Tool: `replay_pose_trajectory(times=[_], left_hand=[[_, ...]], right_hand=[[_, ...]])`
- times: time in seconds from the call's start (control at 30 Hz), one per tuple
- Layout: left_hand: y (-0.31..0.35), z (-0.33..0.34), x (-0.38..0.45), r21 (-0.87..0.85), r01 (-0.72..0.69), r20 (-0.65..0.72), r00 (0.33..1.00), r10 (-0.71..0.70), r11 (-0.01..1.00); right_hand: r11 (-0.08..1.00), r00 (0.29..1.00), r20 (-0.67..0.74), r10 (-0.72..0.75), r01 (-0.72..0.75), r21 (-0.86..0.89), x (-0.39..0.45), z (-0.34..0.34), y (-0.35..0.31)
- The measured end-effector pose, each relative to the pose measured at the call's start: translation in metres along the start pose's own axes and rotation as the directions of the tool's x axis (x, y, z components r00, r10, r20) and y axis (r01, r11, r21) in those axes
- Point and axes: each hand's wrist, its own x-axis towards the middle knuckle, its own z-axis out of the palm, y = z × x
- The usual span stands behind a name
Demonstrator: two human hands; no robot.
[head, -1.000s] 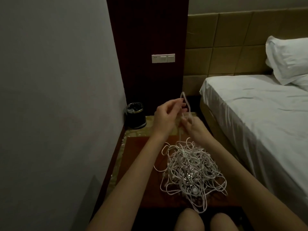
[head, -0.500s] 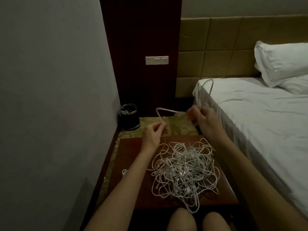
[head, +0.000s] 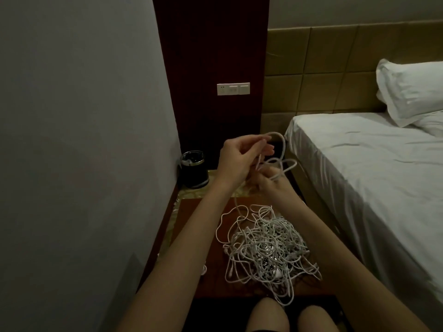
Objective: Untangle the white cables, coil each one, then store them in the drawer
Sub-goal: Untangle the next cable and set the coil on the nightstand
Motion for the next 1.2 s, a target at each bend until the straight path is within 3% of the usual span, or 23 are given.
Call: replay_pose_trajectory(times=[0.17, 0.3, 0.4, 0.5, 0.63, 0.77, 0.87, 0.93, 1.03, 1.2], left_hand=[[-0.038, 0.000, -0.028, -0.058, 0.231, 0.091, 0.970, -0.225, 0.971], [-0.088, -0.008, -0.057, 0.225, 0.298, 0.226, 0.910, -0.347, 0.928], [-0.118, -0.020, -0.069, 0.380, 0.368, 0.161, 0.877, -0.452, 0.849], [-0.134, -0.038, -0.071, 0.368, 0.435, 0.003, 0.883, -0.469, 0.822], [-0.099, -0.041, -0.044, 0.013, 0.456, -0.178, 0.877, -0.446, 0.890], [-0.042, -0.035, -0.016, -0.098, 0.285, -0.175, 0.938, -0.299, 0.953], [-0.016, -0.026, -0.013, -0.092, 0.221, -0.100, 0.968, -0.229, 0.971], [-0.007, -0.021, -0.015, -0.121, 0.203, -0.080, 0.974, -0.213, 0.972], [0.004, -0.019, -0.013, -0.204, 0.185, -0.083, 0.975, -0.206, 0.961], [0.002, -0.021, -0.013, -0.213, 0.161, -0.056, 0.983, -0.176, 0.964]], right_hand=[[0.992, 0.987, -0.141, -0.073, 0.087, 0.092, 0.004, -0.014, -0.021], [0.937, 0.959, -0.283, -0.003, 0.101, 0.334, 0.009, -0.032, -0.031], [0.913, 0.930, -0.367, -0.015, 0.162, 0.373, 0.011, -0.045, -0.032], [0.973, 0.906, -0.420, -0.057, 0.144, 0.180, 0.009, -0.055, -0.019], [0.996, 0.931, -0.359, -0.069, 0.047, -0.070, -0.001, -0.055, 0.012], [0.942, 0.975, -0.202, 0.089, -0.149, -0.302, -0.009, -0.039, 0.037], [0.928, 0.975, -0.082, 0.207, -0.222, -0.299, -0.013, -0.025, 0.039], [0.949, 0.965, -0.008, 0.260, -0.257, -0.181, -0.013, -0.019, 0.038], [0.924, 0.938, 0.096, 0.333, -0.345, 0.165, -0.014, -0.012, 0.025], [0.790, 0.946, 0.011, 0.323, -0.276, 0.548, -0.013, -0.016, 0.004]])
